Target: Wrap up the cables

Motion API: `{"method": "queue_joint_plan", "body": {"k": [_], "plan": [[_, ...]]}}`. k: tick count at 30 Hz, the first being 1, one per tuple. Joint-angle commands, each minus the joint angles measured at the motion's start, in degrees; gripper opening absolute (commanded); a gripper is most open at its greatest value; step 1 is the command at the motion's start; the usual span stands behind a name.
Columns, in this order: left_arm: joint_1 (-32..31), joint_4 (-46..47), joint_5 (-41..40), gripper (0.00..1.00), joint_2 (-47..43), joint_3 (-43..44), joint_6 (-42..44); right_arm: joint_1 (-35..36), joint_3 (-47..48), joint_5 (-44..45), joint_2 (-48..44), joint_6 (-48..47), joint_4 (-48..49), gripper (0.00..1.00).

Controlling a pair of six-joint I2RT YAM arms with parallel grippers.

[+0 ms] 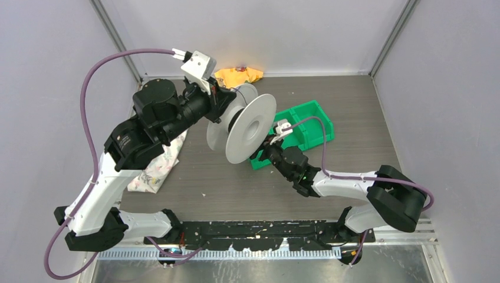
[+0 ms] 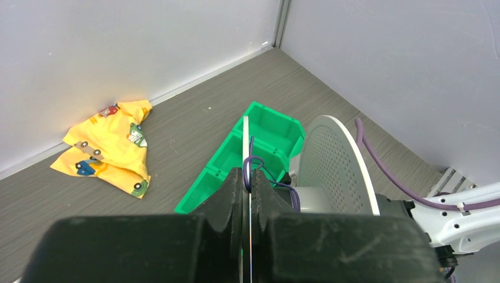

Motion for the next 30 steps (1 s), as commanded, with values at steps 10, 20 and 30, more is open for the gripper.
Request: {"method": "queue_joint_plan", "body": {"k": [10, 20, 30], "plan": [[0.05, 13.89, -4.57, 0.0, -3.06, -2.92, -3.83, -0.69, -0.18, 0.75, -1.08, 6.07, 9.43, 0.01], [0.05, 36.4, -15.1, 0.0, -7.93, -20.77, -0.62, -0.49, -0.56, -5.66, -8.73, 13.72, -5.19, 0.01], [0.1, 53.17, -23.27, 0.0, -4.37, -30.7, -0.78, 1.21, 2.89, -11.51, -10.41, 21.95, -7.64, 0.15]]}}
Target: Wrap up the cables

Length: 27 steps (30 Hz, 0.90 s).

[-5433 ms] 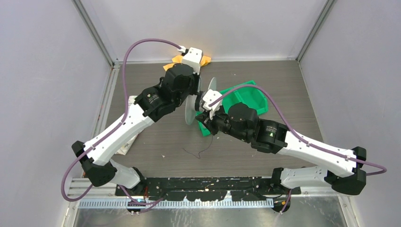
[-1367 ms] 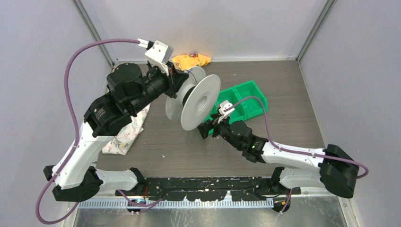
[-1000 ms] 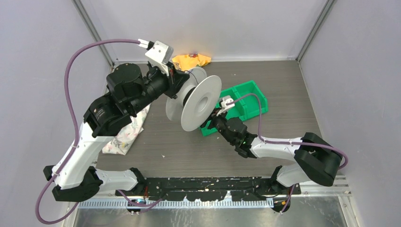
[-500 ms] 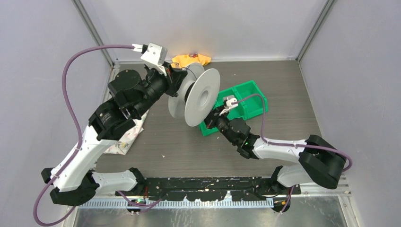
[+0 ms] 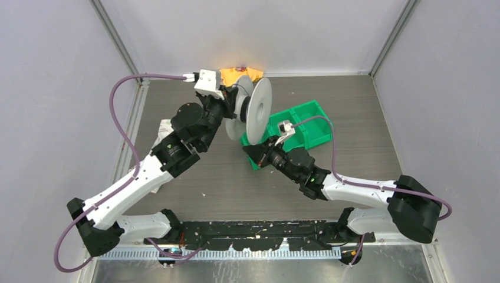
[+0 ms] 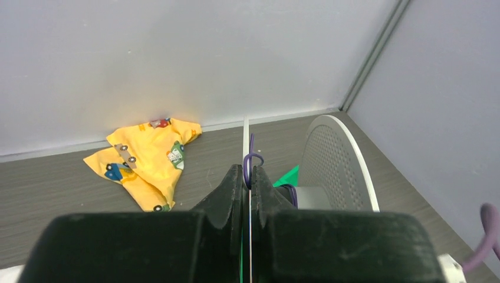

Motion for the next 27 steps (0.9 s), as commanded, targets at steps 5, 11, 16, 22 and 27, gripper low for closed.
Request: {"method": "queue_joint_plan", "body": {"k": [5, 11, 16, 22, 27], "plan": [[0.05, 7.21, -3.26, 0.01, 0.57, 7.37, 0.7, 0.55, 2.67, 0.13, -8.14, -4.7, -11.0, 0.74], [0.05, 2.69, -2.05, 0.01, -0.22, 12.6, 2.64, 0.55, 3.2, 1.13, -22.11, -23.21, -32.92, 0.78], [0.05, -0.15, -0.7, 0.0, 0.22, 16.4, 3.1, 0.85, 4.0, 0.49, -29.6, -40.31, -44.05, 0.78], [0.05, -4.0, 0.28, 0.0, 1.27, 19.27, 2.6, 1.66, 0.25, 4.03, -29.49, -54.93, -33.15, 0.78], [0.05, -5.77, 0.03, 0.0, 1.17, 19.79, 2.49, 6.64, 0.08, 7.6, -19.0, -68.0, -20.51, 0.78]]}}
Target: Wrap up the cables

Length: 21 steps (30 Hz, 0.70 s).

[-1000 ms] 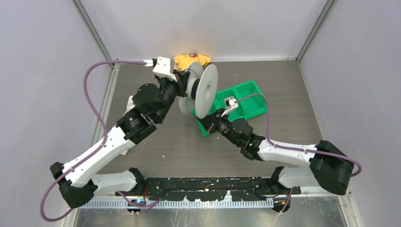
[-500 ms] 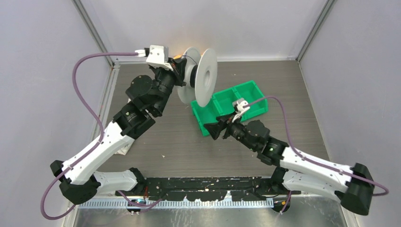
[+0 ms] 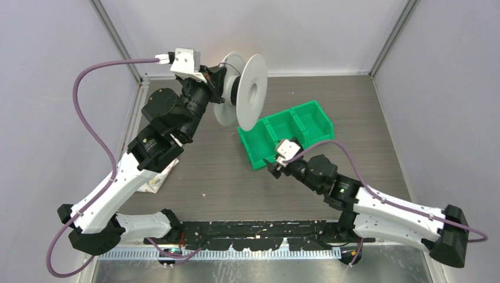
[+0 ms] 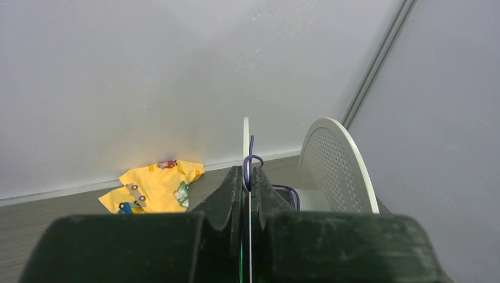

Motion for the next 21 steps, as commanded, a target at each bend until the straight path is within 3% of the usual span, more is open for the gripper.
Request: {"method": "queue_joint_plan", "body": {"k": [1, 6, 9, 21], "plan": [[0.05, 1.81, 0.46, 0.0, -0.76, 2.94, -0.23, 5.81, -0.39, 7.01, 10.73, -20.25, 15.34, 0.78], [0.05, 0.24, 0.65, 0.0, -0.51, 3.54, -0.84, 10.13, -2.17, 17.51, 27.76, -37.9, 33.06, 0.83], [0.1, -0.4, 1.39, 0.0, -0.58, 3.96, -1.44, 10.38, -1.98, 19.83, 33.89, -40.39, 42.55, 0.84], [0.06, -0.51, 1.85, 0.01, -1.03, 3.79, -1.13, 11.73, 3.06, 23.8, 52.75, -51.07, 61.07, 0.89]]}}
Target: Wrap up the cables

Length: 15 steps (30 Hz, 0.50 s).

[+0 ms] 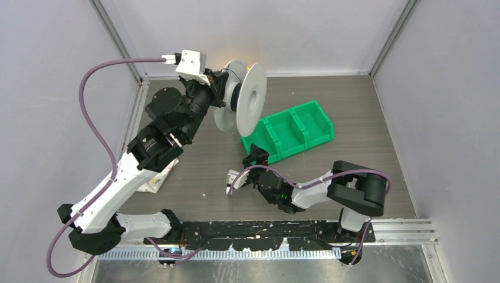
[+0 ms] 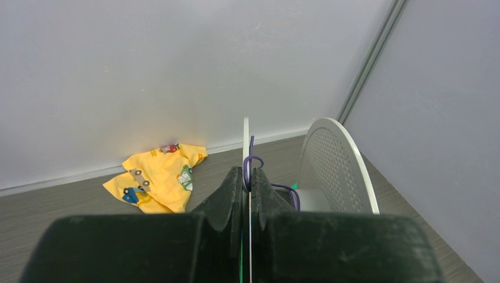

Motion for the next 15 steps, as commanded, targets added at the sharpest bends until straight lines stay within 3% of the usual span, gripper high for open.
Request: {"method": "queue_joint_plan", "body": {"k": [1, 8, 15], "plan": [[0.03, 5.04, 0.69, 0.0, -1.18, 3.28, -0.66, 0.43, 4.86, 3.96, 4.08, -5.66, 13.14, 0.89], [0.05, 4.74, 1.07, 0.01, -0.92, 4.06, -0.01, -0.12, 10.36, 6.05, 11.75, -9.84, 21.89, 0.93], [0.03, 4.09, 1.31, 0.01, -0.59, 4.55, 0.53, -1.01, 12.66, 6.26, 14.31, -10.52, 23.96, 0.95]]}}
